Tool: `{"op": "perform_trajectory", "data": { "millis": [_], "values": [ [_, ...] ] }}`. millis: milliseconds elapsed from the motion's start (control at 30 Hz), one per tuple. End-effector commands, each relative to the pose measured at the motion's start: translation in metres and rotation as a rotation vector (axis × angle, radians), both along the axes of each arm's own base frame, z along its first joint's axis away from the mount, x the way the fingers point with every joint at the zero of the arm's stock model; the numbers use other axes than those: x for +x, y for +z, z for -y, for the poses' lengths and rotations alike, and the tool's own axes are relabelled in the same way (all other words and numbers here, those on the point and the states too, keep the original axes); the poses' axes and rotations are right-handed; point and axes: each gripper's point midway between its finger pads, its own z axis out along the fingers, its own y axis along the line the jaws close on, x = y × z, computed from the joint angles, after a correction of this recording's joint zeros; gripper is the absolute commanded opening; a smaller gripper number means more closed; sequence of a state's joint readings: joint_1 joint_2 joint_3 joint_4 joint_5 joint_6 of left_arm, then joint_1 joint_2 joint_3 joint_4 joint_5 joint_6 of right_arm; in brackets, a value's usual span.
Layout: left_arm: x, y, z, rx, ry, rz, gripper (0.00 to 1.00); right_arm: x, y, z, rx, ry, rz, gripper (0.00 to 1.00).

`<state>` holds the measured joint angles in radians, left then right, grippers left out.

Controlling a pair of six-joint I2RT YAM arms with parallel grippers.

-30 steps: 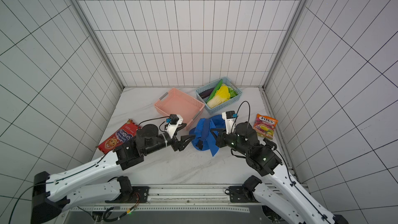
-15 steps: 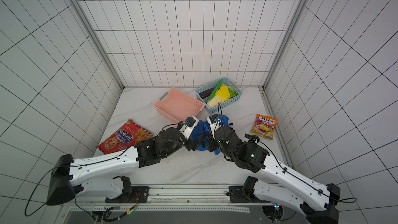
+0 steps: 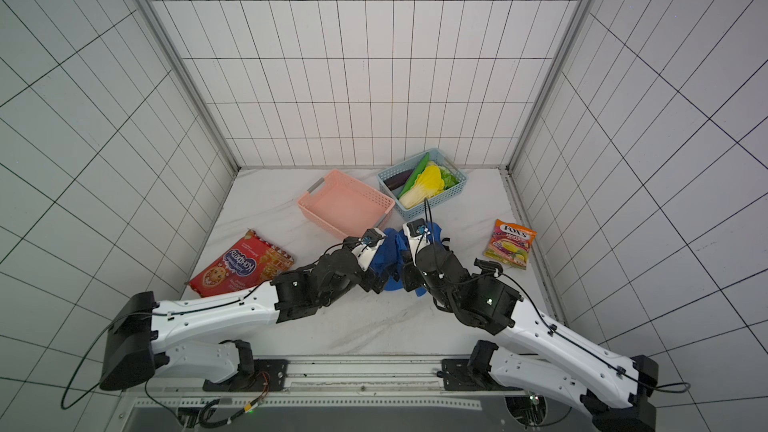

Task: Turn the baseball cap inside out
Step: Turn over the baseball cap.

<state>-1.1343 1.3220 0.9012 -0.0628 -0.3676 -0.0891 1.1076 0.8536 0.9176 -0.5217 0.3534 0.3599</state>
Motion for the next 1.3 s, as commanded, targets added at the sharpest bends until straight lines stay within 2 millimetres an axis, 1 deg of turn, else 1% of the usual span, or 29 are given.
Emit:
{"op": "perform_trajectory", "data": {
  "millis": [0,67,167,200,300,433,533,633,800,933,1100,1167,1200,1233,1267],
  "values": [
    [-0.006,0.009,0.017,-0.039,-0.076,0.007,0.98,0.001,0.011,0.001,0.039,-0.022,0.020,0.00],
    [0.000,0.006,0.017,-0.014,-0.061,0.034,0.98,0.001,0.013,0.002,0.046,-0.024,0.019,0.00],
    [0.018,0.003,0.009,0.013,0.010,0.052,0.98,-0.001,0.017,0.004,0.067,-0.024,0.019,0.00],
    [0.027,0.004,0.002,0.017,0.057,0.055,0.98,-0.001,0.019,0.006,0.076,-0.028,0.021,0.00],
    [0.041,0.010,-0.014,0.027,0.150,0.087,0.98,-0.003,0.021,0.011,0.098,-0.038,0.022,0.00],
    [0.052,0.014,-0.036,0.068,0.277,0.149,0.98,-0.004,0.019,0.019,0.117,-0.062,0.019,0.00],
    [0.051,0.011,-0.040,0.110,0.292,0.205,0.98,-0.004,0.016,0.024,0.117,-0.082,0.013,0.00],
    [0.046,0.013,-0.030,0.121,0.241,0.237,0.98,-0.004,0.016,0.024,0.120,-0.086,0.007,0.00],
    [0.042,0.034,-0.008,0.067,0.185,0.300,0.98,-0.003,0.016,0.023,0.130,-0.091,-0.001,0.00],
    [0.041,0.054,0.006,0.054,0.191,0.385,0.98,-0.004,0.015,0.025,0.141,-0.100,-0.005,0.00],
    [0.040,0.065,0.021,0.074,0.192,0.451,0.98,-0.004,0.013,0.028,0.150,-0.110,-0.006,0.00],
    [0.043,0.068,0.022,0.085,0.219,0.469,0.98,-0.005,0.013,0.030,0.156,-0.111,-0.006,0.00],
    [0.045,0.069,0.021,0.095,0.230,0.478,0.97,-0.005,0.013,0.030,0.155,-0.109,-0.006,0.00],
    [0.046,0.069,0.020,0.107,0.231,0.483,0.92,-0.006,0.013,0.030,0.155,-0.108,-0.006,0.00],
    [0.046,0.069,0.021,0.116,0.227,0.488,0.85,-0.006,0.014,0.030,0.156,-0.106,-0.006,0.00]
  ]
}}
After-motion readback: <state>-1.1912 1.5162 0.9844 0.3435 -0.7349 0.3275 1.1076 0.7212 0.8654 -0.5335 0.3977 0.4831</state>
